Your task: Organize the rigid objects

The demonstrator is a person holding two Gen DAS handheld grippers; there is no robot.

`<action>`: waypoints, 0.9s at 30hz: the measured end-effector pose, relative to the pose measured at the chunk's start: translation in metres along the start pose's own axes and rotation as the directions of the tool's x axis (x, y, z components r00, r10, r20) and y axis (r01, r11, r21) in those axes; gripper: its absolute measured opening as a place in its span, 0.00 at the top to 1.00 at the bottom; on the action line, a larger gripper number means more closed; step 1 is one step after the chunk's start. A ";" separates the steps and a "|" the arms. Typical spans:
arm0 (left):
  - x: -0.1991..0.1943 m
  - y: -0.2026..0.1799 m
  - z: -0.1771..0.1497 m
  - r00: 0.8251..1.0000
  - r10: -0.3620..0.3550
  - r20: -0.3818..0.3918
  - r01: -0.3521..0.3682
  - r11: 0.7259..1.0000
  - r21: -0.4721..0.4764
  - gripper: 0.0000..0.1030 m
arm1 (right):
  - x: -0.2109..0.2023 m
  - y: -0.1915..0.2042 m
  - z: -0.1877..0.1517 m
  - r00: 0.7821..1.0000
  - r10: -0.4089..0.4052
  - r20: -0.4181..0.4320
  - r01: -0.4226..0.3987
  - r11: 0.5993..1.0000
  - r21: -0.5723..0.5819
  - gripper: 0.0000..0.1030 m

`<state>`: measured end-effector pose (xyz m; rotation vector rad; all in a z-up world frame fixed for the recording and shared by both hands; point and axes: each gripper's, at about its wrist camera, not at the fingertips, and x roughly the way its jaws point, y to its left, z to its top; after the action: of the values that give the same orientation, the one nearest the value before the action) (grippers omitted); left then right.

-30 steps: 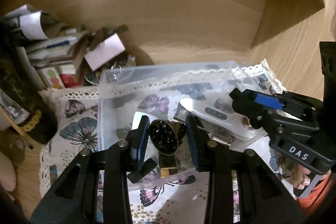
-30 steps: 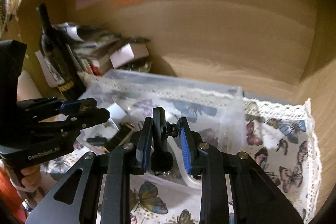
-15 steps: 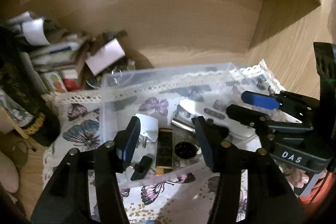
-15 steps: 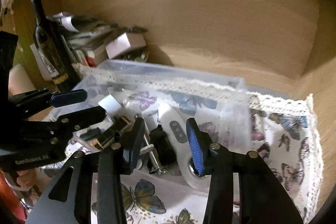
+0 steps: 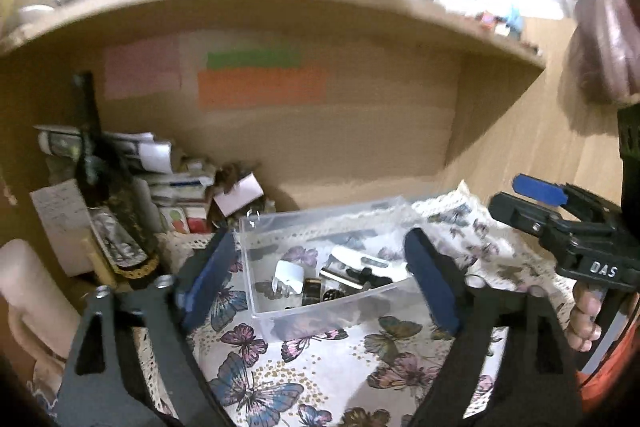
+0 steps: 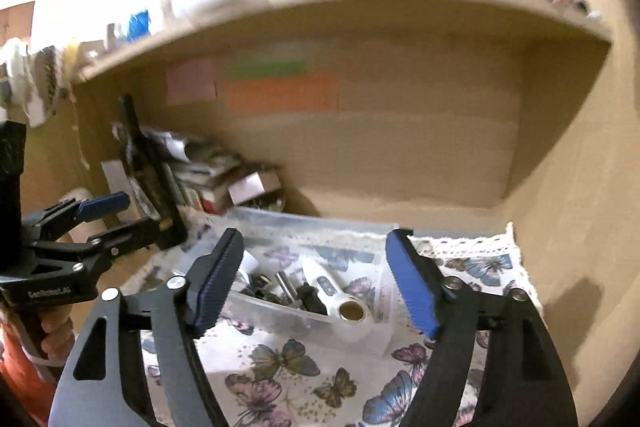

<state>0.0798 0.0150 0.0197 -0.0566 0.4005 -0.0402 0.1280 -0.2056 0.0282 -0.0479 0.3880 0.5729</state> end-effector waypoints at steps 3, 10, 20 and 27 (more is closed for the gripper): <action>-0.025 -0.003 -0.001 0.999 0.010 0.053 -0.010 1.000 -0.004 0.07 | -0.025 0.004 -0.001 0.998 -0.016 0.056 0.016 1.000 0.004 0.16; -0.061 -0.006 -0.007 0.992 0.024 0.120 -0.022 1.000 -0.011 0.01 | -0.054 0.014 -0.007 0.992 -0.035 0.123 0.034 0.999 0.010 0.00; -0.075 -0.010 -0.013 0.989 0.018 0.145 -0.017 1.000 -0.005 0.01 | -0.068 0.027 -0.015 0.990 -0.033 0.138 0.033 0.999 0.003 0.00; -0.076 -0.011 -0.013 0.989 0.017 0.148 -0.017 1.000 -0.003 0.00 | -0.068 0.027 -0.015 0.990 -0.031 0.139 0.030 1.000 0.006 0.00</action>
<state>0.0045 0.0072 0.0376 -0.0574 0.2525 -0.0185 0.0562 -0.2205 0.0409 -0.0098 0.2519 0.5416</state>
